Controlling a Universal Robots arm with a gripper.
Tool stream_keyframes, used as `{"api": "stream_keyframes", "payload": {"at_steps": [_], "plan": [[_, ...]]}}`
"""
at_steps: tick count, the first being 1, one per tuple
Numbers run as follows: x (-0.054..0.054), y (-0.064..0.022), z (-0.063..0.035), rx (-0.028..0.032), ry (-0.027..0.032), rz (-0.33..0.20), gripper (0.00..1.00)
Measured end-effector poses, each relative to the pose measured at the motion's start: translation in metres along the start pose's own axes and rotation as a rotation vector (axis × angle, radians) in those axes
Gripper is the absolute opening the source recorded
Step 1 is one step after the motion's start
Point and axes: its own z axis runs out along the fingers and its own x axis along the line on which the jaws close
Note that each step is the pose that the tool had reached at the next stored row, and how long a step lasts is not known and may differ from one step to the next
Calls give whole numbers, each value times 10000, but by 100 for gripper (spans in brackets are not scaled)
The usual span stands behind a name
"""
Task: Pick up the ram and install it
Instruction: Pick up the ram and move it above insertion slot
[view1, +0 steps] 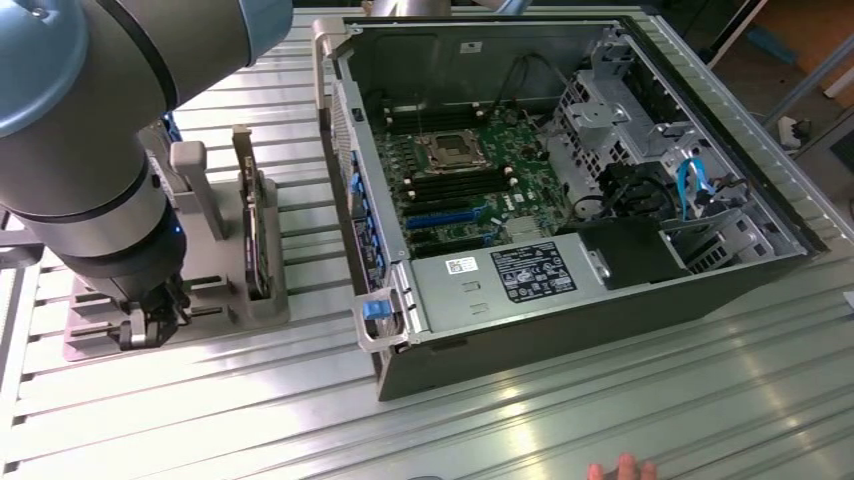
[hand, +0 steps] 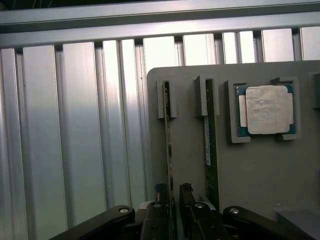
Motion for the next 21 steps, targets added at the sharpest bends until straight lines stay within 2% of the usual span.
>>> {"api": "stream_keyframes", "payload": {"at_steps": [6, 21], "plan": [[0, -1, 34, -1, 1, 0, 24], [1, 14, 39, 11, -1, -16, 24]]}}
